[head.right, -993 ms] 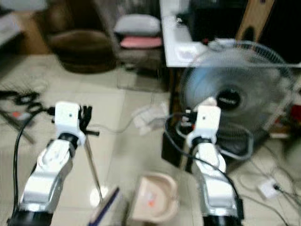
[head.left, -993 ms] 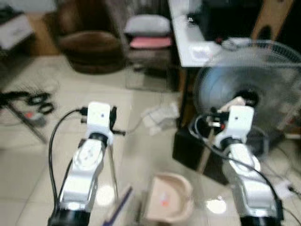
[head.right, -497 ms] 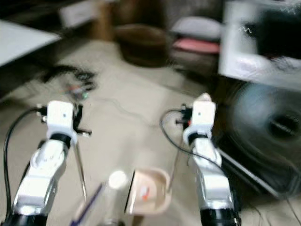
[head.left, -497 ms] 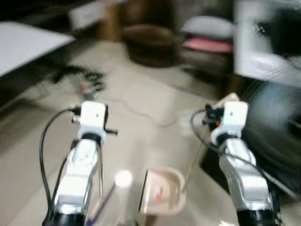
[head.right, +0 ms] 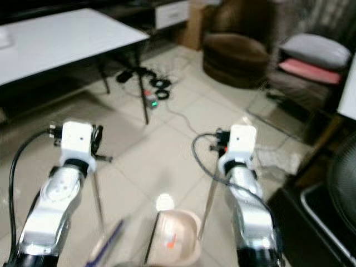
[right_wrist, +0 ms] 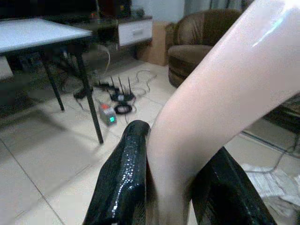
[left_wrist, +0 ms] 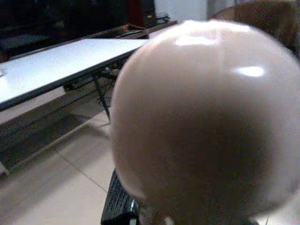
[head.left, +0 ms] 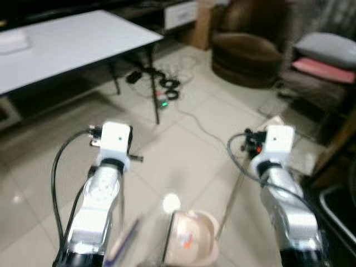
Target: Sweep floor
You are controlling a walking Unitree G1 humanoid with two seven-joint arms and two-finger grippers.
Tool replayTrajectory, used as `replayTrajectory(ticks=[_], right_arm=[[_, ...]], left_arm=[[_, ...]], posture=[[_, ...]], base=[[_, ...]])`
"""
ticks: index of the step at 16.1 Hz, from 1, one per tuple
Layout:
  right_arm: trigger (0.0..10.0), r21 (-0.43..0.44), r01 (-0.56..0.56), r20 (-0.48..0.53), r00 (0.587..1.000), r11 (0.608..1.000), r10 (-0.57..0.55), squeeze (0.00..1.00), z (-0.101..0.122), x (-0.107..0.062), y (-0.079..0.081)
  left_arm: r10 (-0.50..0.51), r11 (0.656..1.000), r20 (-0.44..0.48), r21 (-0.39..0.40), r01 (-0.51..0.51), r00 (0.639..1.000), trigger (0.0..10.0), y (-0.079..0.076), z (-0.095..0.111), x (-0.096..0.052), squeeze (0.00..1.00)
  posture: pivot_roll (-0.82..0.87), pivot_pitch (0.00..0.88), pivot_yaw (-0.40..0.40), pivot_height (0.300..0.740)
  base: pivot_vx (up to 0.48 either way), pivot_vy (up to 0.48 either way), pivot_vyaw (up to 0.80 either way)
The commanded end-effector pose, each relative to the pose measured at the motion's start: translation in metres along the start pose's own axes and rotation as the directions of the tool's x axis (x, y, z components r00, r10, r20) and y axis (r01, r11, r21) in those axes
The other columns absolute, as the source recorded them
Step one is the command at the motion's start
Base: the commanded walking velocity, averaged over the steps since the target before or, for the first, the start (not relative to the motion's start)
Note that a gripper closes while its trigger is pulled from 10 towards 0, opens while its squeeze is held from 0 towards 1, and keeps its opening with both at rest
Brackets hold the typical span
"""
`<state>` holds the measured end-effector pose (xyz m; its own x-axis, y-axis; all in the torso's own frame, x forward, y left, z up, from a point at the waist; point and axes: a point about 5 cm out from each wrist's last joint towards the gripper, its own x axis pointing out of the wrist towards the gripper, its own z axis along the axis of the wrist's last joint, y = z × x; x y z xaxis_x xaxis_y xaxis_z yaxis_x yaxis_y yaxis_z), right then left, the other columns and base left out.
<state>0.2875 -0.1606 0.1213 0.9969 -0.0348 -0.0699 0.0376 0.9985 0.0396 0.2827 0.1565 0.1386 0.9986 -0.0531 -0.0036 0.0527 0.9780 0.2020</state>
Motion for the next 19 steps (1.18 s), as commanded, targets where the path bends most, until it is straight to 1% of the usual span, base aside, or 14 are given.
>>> replayTrajectory(ticks=[1,4,5,7,8,10,11,12,14,19], right_arm=[[10.0,0.006,0.003,0.044,0.999,1.0,-0.003,0.0,0.0096,0.0011,0.0005],[10.0,0.023,0.019,0.043,0.999,1.0,-0.02,0.0,0.0095,0.0011,-0.0003],[10.0,0.051,0.021,0.048,0.999,0.998,-0.024,0.0,0.0113,0.0007,-0.0002],[10.0,0.048,0.044,0.019,0.999,0.998,-0.045,0.0,0.0105,0.0021,-0.0018],[10.0,0.058,0.02,0.033,0.999,0.998,-0.022,0.0,0.0136,0.0031,0.0007],[10.0,0.078,0.021,0.044,0.999,0.997,-0.024,0.0,0.0149,0.0035,0.0017],[10.0,0.067,0.033,0.046,0.998,0.997,-0.036,0.0,0.015,0.0036,0.0013],[10.0,0.036,0.049,0.042,0.998,0.998,-0.05,0.0,0.014,0.0036,0.0003],[10.0,-0.004,0.057,0.039,0.998,0.998,-0.057,0.0,0.0126,0.0028,-0.001],[10.0,-0.005,0.057,0.033,0.998,0.998,-0.057,0.0,0.0113,0.0028,-0.0017]], left_arm=[[-0.006,1.0,0.029,0.014,0.006,1.0,10.0,0.0004,0.0076,0.0025,0.0],[-0.013,1.0,0.031,0.006,0.013,0.999,10.0,0.0003,0.0085,0.0031,0.0],[-0.011,1.0,0.031,0.002,0.011,0.999,10.0,0.0006,0.0088,0.0033,0.0],[-0.01,1.0,0.032,-0.003,0.01,0.999,10.0,0.0004,0.0094,0.0033,0.0],[-0.011,1.0,0.031,-0.004,0.012,0.999,10.0,0.0004,0.0095,0.0032,0.0],[-0.013,1.0,0.03,-0.004,0.013,0.999,10.0,0.0004,0.0095,0.0029,0.0],[-0.014,1.0,0.029,-0.004,0.014,0.999,10.0,0.0004,0.0095,0.0029,0.0],[-0.017,1.0,0.027,-0.005,0.017,0.999,10.0,0.0002,0.0094,0.0027,0.0],[-0.025,1.0,0.026,-0.004,0.025,0.999,10.0,-0.001,0.0093,0.0027,0.0],[-0.024,1.0,0.02,-0.003,0.024,1.0,10.0,-0.0009,0.0087,0.003,0.0]], posture=[[-0.03,0.0,-0.001,0.74],[-0.03,0.0,-0.001,0.74],[-0.03,0.0,-0.001,0.74],[-0.03,0.0,-0.003,0.74],[-0.03,0.0,-0.003,0.74],[-0.03,0.0,-0.002,0.74],[-0.03,0.0,0.0,0.74],[-0.03,0.0,0.001,0.74],[-0.03,0.0,0.001,0.74],[-0.03,0.0,-0.001,0.74]], base=[[0.0,0.0,0.8],[0.0,0.0,0.8],[0.0,0.0,0.0],[0.0,0.0,0.0],[0.0,0.0,0.0],[0.0,0.0,0.0],[0.0,0.0,0.0],[0.0,0.0,0.0],[-0.266,0.0,0.0],[-0.304,0.0,0.0]])
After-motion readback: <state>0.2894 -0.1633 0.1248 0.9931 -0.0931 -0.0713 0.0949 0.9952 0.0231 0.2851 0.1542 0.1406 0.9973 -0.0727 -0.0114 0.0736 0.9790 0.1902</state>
